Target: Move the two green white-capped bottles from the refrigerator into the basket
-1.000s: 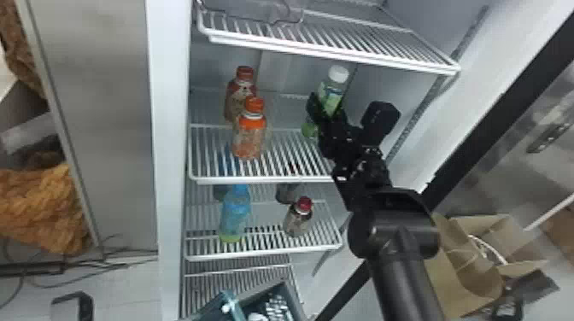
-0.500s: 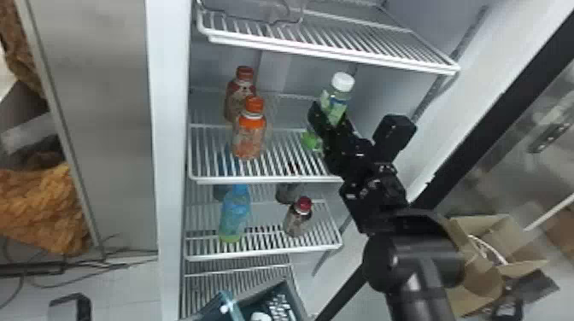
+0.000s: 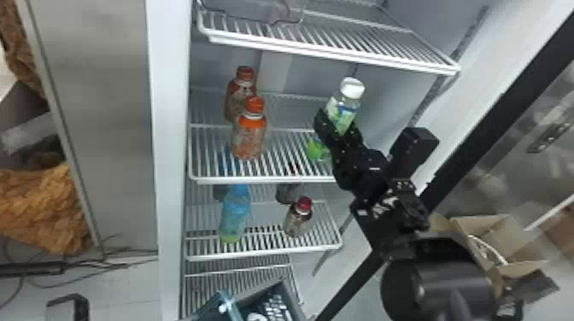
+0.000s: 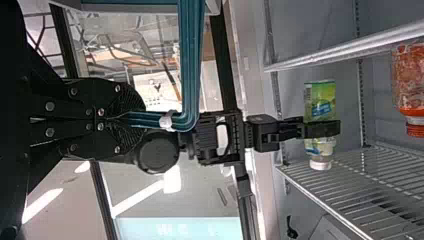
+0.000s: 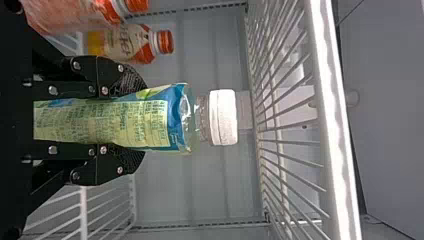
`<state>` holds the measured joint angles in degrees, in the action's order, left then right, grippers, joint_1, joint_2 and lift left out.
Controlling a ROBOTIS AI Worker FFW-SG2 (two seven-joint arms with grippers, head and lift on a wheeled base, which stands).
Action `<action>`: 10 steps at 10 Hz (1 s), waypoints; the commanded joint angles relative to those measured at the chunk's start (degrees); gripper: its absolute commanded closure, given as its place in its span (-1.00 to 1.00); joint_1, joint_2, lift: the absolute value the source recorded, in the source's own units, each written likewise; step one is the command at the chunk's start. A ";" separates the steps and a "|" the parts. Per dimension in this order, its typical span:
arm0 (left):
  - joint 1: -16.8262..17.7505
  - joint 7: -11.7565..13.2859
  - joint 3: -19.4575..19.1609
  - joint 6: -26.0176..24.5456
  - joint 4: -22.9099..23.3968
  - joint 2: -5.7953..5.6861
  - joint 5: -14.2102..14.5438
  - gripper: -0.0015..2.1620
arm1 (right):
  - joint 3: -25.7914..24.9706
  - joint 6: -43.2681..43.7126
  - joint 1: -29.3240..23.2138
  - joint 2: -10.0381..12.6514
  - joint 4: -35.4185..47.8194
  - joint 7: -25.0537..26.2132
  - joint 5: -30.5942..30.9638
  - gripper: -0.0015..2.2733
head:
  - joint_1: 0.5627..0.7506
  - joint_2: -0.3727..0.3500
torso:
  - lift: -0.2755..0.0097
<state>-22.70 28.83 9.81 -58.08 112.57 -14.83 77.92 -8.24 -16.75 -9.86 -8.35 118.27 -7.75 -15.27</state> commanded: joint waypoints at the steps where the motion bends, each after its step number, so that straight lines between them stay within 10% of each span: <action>1: -0.21 0.00 -0.21 0.00 0.14 0.07 0.00 0.12 | -0.67 -2.38 -4.62 0.00 6.26 -0.07 -1.53 -0.20 | 0.41 -0.94 | 0.90; 10: -1.06 0.09 -1.35 0.00 0.56 0.15 -0.11 0.12 | -4.55 -14.19 -27.26 2.63 31.99 -2.35 -8.50 -0.20 | 0.41 -0.94 | 0.90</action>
<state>-23.82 28.87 8.51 -58.07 113.13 -14.67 77.81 -12.40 -29.18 -35.26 -5.94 148.33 -10.12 -23.45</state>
